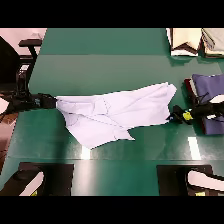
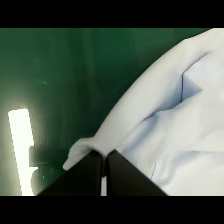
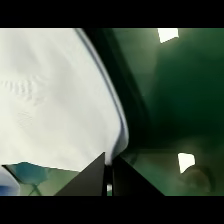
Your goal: Fold the shirts.
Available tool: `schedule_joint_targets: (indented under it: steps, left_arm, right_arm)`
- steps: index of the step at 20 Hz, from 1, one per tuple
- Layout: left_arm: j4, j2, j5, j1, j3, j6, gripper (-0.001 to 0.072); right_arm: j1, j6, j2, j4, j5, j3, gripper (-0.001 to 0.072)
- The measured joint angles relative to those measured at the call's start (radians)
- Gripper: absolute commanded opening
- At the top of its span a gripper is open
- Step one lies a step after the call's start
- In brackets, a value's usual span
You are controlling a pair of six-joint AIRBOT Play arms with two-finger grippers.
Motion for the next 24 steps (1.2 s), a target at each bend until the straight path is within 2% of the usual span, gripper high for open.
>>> schedule_joint_targets:
  steps: [2,5,11,16,20,24]
  left_arm:
    - [-0.012,0.0,-0.015,0.0,0.034,-0.014,0.0026]
    - [-0.02,0.002,-0.059,-0.001,0.199,-0.025,0.0027]
    - [-0.023,0.006,-0.109,0.0,0.787,-0.032,0.0026]
    - [-0.048,0.007,-0.129,0.0,1.17,-0.059,0.0025]
    - [-0.078,0.008,-0.133,0.0,1.319,-0.072,0.0024]
    - [-0.091,0.003,-0.151,0.0,1.288,-0.079,0.0025]
  right_arm:
    - [0.021,-0.012,0.023,-0.021,-0.016,0.028,0.0017]
    - [0.034,-0.022,0.13,-0.007,-0.013,0.171,0.0017]
    - [0.017,-0.027,0.389,-0.006,-0.014,0.676,0.0017]
    - [-0.054,-0.002,0.509,-0.007,0.045,1.014,0.0016]
    - [-0.166,0.043,0.486,-0.007,0.181,1.213,0.0016]
    - [-0.219,0.089,0.394,-0.004,0.287,1.311,0.0015]
